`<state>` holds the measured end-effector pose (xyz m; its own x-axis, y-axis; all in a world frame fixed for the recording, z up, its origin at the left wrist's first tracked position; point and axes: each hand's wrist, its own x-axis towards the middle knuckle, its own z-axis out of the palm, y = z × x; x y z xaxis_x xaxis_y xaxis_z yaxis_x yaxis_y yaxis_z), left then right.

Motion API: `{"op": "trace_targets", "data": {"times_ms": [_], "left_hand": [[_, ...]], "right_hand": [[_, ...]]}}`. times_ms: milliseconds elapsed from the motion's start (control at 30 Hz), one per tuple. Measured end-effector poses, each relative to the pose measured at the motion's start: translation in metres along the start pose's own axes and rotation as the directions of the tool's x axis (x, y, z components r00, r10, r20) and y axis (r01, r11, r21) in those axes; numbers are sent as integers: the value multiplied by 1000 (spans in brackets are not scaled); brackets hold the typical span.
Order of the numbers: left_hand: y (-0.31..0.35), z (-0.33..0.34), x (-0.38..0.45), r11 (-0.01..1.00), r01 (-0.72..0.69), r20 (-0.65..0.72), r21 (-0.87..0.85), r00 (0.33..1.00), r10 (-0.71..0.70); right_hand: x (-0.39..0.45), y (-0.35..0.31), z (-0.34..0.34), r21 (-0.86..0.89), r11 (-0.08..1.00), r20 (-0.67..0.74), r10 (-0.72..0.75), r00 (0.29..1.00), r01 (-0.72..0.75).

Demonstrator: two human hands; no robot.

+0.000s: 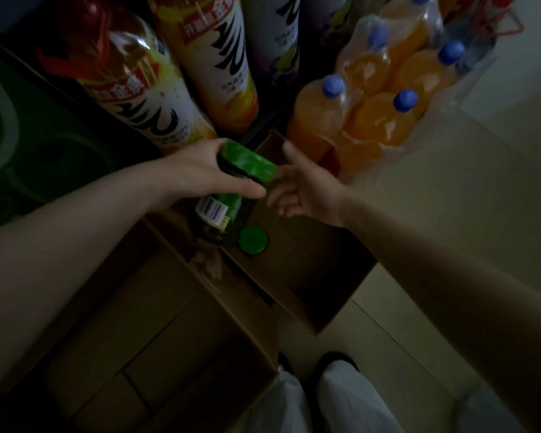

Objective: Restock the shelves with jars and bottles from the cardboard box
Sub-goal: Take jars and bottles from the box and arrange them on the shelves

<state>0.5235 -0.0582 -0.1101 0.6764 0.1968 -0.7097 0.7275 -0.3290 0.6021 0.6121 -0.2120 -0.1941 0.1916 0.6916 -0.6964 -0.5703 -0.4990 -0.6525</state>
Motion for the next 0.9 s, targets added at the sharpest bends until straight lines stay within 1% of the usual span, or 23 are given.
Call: {"op": "trace_targets", "data": {"times_ms": [33, 67, 100, 133, 167, 200, 233, 267, 300, 367, 400, 433, 500, 533, 600, 633, 667, 700, 800, 833, 900], "left_hand": [[-1, -4, 1, 1000, 0, -49, -30, 999, -2], [-4, -6, 4, 999, 0, -99, -45, 995, -4], [-5, -6, 7, 999, -7, -139, -41, 990, 2], [-7, -6, 13, 1000, -11, -165, -25, 986, 7], [-9, -4, 17, 1000, -11, -173, -12, 985, 9], [-11, -1, 21, 1000, -15, -173, -6, 985, 14], [-14, 1, 25, 1000, -22, -163, -3, 986, 21], [-18, 2, 29, 1000, -26, -151, 3, 988, 26], [-22, 2, 34, 999, -30, -147, 14, 989, 32], [-29, 2, 41, 998, -39, -171, 40, 984, 45], [-31, 2, 43, 998, -58, -203, 37, 977, 64], [-31, 1, 44, 997, -83, -244, 7, 966, 82], [-25, 2, 36, 986, -128, -319, -109, 944, 87], [-19, 4, 27, 974, -147, -333, -171, 939, 83], [-1, 5, 0, 948, -157, -294, -277, 953, 72], [9, 4, -19, 935, -159, -259, -316, 963, 76], [19, 2, -41, 923, -161, -232, -350, 969, 81], [31, -1, -66, 909, -163, -210, -383, 974, 86], [71, -17, -153, 876, -143, -163, -461, 984, 75], [83, -25, -186, 864, -144, -142, -483, 986, 84], [106, -48, -259, 835, -159, -117, -527, 987, 113]], "right_hand": [[13, 14, 2, -167, 986, -88, 15, 996, -29], [27, 30, 5, -462, 886, -146, -24, 989, -47], [40, 49, 10, -748, 662, -125, -70, 990, -48], [54, 68, 17, -920, 393, -34, -53, 998, -10], [64, 83, 27, -984, 170, 57, 9, 998, 54], [76, 97, 34, -993, 11, 117, 71, 991, 116], [86, 108, 41, -984, -93, 141, 103, 985, 150], [97, 116, 46, -978, -153, 129, 106, 986, 145], [106, 123, 50, -976, -175, 111, 97, 989, 127], [118, 132, 54, -983, -163, 81, 53, 995, 89], [119, 133, 52, -989, -132, 69, 31, 997, 72], [116, 130, 49, -997, -62, 42, 25, 999, 43], [96, 117, 35, -993, 93, -63, 38, 997, -67], [79, 104, 26, -983, 140, -115, 32, 993, -118], [32, 63, 12, -979, 128, -160, 10, 987, -160], [4, 38, 8, -982, 114, -147, 13, 989, -148], [-28, 10, 10, -983, 129, -127, 22, 992, -129], [-59, -21, 14, -977, 180, -112, 36, 993, -117], [-160, -117, 46, -893, 434, -86, 98, 992, -120], [-193, -149, 62, -872, 477, -66, 109, 992, -111], [-253, -209, 97, -860, 509, 43, 115, 992, -22]]}}
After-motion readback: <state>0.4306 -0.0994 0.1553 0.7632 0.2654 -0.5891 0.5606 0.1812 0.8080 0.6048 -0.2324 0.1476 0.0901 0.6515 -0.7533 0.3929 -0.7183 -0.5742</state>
